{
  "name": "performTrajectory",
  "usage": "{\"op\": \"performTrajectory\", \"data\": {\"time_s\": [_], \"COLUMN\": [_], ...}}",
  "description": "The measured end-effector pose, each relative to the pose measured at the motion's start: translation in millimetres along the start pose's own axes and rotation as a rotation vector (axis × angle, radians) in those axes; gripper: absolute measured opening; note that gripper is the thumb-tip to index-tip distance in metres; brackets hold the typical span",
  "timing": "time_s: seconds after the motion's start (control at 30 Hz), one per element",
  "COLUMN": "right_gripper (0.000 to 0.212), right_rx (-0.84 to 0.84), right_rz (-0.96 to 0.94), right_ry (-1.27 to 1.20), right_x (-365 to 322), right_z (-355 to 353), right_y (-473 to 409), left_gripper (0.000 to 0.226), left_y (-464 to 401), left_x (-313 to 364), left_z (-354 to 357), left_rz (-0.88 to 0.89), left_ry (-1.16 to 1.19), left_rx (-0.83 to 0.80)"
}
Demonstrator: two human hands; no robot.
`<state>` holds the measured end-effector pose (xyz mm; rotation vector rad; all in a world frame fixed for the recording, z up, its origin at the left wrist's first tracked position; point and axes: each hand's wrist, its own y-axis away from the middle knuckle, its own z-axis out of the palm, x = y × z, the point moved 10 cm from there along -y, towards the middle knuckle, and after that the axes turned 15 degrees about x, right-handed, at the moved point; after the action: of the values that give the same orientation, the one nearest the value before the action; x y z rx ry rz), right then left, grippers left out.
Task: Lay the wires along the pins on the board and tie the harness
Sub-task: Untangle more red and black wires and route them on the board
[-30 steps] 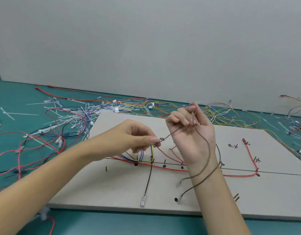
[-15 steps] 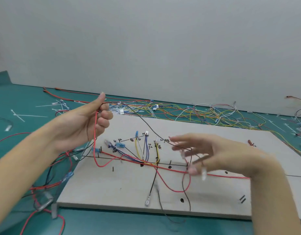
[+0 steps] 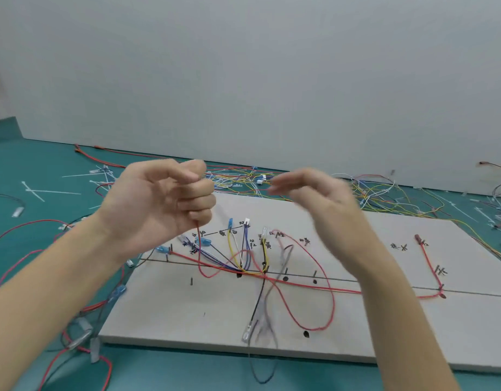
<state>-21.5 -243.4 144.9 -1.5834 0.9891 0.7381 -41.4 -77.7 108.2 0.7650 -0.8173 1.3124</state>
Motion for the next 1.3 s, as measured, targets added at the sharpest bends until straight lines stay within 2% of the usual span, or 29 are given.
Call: {"op": "performTrajectory", "data": {"time_s": [0.07, 0.13, 0.2, 0.33, 0.4, 0.47, 0.53, 0.6, 0.7, 0.77, 0.83, 0.9, 0.97, 1.03, 1.1, 1.23, 1.3], "right_gripper": [0.026, 0.03, 0.033, 0.018, 0.018, 0.018, 0.016, 0.013, 0.01, 0.008, 0.01, 0.015, 0.018, 0.02, 0.021, 0.023, 0.022], "right_rx": [-0.293, -0.543, -0.635, -0.731, -0.754, -0.727, -0.686, -0.678, -0.706, -0.722, -0.775, -0.796, -0.76, -0.759, -0.777, -0.758, -0.764], "right_rz": [0.105, 0.181, 0.181, 0.237, 0.281, 0.28, 0.244, 0.228, 0.185, 0.169, 0.215, 0.25, 0.25, 0.276, 0.32, 0.446, 0.491], "right_ry": [0.073, 0.091, 0.105, 0.126, 0.134, 0.194, 0.336, 0.471, 0.609, 0.63, 0.565, 0.57, 0.641, 0.644, 0.621, 0.62, 0.638], "right_x": [14.8, 26.3, 31.5, 41.1, 44.3, 47.3, 52.3, 59.2, 65.4, 62.5, 57.4, 58.1, 64.0, 68.9, 73.1, 88.3, 94.1], "right_z": [46.3, 81.2, 98.6, 102.6, 93.8, 81.9, 71.7, 66.4, 61.5, 56.8, 54.1, 47.9, 37.1, 30.7, 26.3, 13.8, 7.0], "right_y": [17.1, 40.4, 53.3, 64.9, 66.2, 62.2, 58.1, 59.4, 63.9, 66.0, 72.2, 73.6, 67.3, 67.1, 70.2, 72.7, 74.7], "left_gripper": [0.034, 0.037, 0.04, 0.035, 0.025, 0.028, 0.033, 0.024, 0.013, 0.022, 0.016, 0.026, 0.019, 0.026, 0.024, 0.027, 0.028], "left_y": [4.2, 8.1, 12.3, 16.8, 16.2, 16.6, 14.6, 8.4, 4.1, 7.5, 15.3, 22.4, 22.2, 21.3, 22.1, 24.1, 23.5], "left_x": [-0.1, 1.8, 3.9, 11.3, 16.1, 14.5, 4.0, -16.3, -46.0, -56.8, -61.2, -58.9, -48.7, -42.4, -46.0, -54.7, -50.6], "left_z": [9.2, 14.9, 17.4, 15.2, -1.0, -21.6, -36.1, -45.7, -58.5, -69.1, -74.8, -76.6, -84.8, -92.4, -91.7, -87.9, -83.8], "left_rz": [0.044, 0.113, 0.16, 0.229, 0.338, 0.436, 0.461, 0.354, 0.105, 0.017, -0.033, -0.037, 0.029, 0.093, 0.09, 0.066, 0.115], "left_ry": [0.022, 0.035, 0.043, -0.023, -0.142, -0.295, -0.495, -0.604, -0.534, -0.531, -0.557, -0.603, -0.655, -0.732, -0.8, -0.961, -1.111], "left_rx": [-0.022, -0.002, 0.021, 0.042, 0.154, 0.286, 0.335, 0.281, 0.178, 0.135, 0.091, 0.073, 0.16, 0.252, 0.285, 0.294, 0.277]}}
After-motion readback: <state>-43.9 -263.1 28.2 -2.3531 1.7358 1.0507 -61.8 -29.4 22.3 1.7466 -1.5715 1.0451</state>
